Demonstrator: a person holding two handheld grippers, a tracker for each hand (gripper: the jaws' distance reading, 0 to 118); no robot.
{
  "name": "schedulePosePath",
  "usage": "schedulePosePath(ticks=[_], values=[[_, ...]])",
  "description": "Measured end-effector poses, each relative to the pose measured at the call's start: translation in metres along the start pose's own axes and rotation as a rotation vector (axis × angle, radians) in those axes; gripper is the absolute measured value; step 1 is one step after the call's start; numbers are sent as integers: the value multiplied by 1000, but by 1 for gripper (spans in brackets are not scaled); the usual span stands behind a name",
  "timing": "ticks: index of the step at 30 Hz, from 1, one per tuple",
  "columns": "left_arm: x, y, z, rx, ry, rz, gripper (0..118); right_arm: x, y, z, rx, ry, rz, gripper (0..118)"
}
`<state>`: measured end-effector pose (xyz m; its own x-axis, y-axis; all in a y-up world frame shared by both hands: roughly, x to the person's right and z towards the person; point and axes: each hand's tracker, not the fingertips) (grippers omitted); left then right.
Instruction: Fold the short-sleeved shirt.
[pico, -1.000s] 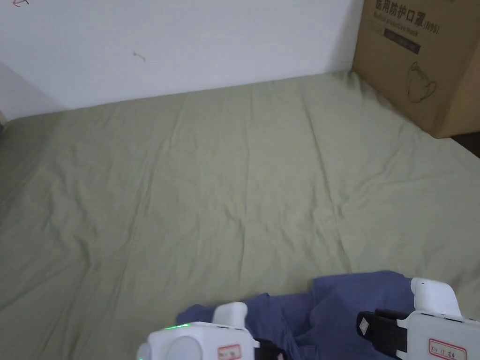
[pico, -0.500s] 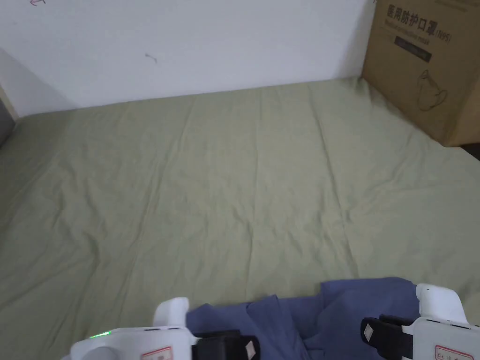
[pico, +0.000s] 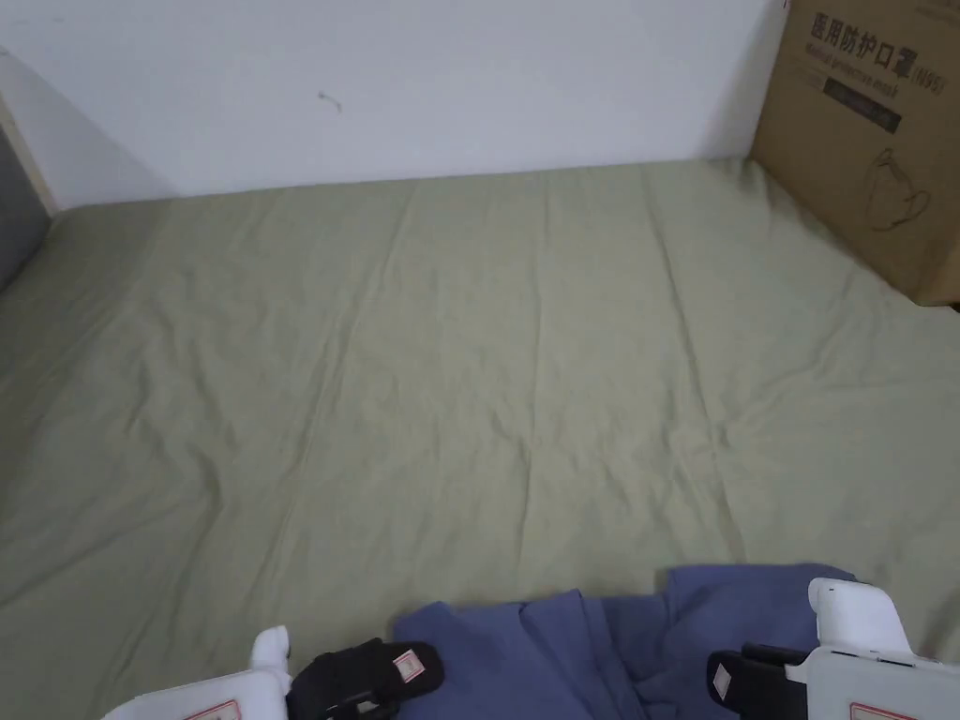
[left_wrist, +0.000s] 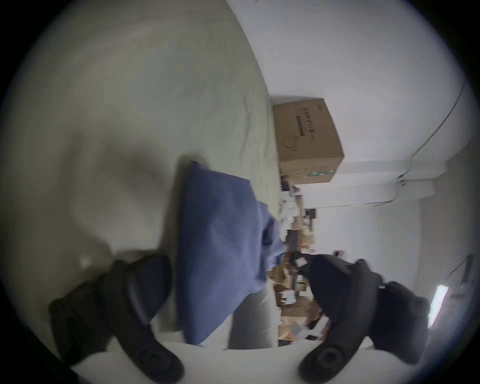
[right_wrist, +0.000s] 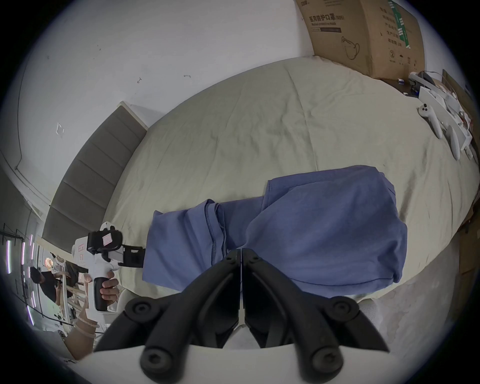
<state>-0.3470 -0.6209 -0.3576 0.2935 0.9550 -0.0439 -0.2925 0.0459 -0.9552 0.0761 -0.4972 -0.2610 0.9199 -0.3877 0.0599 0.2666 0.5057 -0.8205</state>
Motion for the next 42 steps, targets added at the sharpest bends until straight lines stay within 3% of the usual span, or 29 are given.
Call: schedulePosePath(ticks=[2, 4, 12, 17, 22, 27, 36, 42], values=[[-8, 1, -25, -55, 23, 27, 78, -1, 0, -2, -6, -5, 4, 2], [-6, 1, -39, -75, 140, -48, 15, -6, 0, -1, -8, -5, -2, 2], [15, 6, -16, -97, 185, -109, 15, -4, 5, 2, 3, -17, -10, 2], [22, 12, 44, -18, 261, -148, 16, 1, 6, 6, 14, -5, -13, 2], [36, 12, 120, 95, 434, -161, 16, 1, 3, 9, 31, -11, 4, 2], [69, 3, 149, 205, 554, -167, 16, 3, 1, 7, 27, 14, -12, 2], [181, -17, 46, 80, 634, -471, 16, 13, -7, 14, 33, 22, -28, 2], [201, -28, -66, -166, 565, -584, 16, 34, -13, 23, 49, 1, -85, 2]])
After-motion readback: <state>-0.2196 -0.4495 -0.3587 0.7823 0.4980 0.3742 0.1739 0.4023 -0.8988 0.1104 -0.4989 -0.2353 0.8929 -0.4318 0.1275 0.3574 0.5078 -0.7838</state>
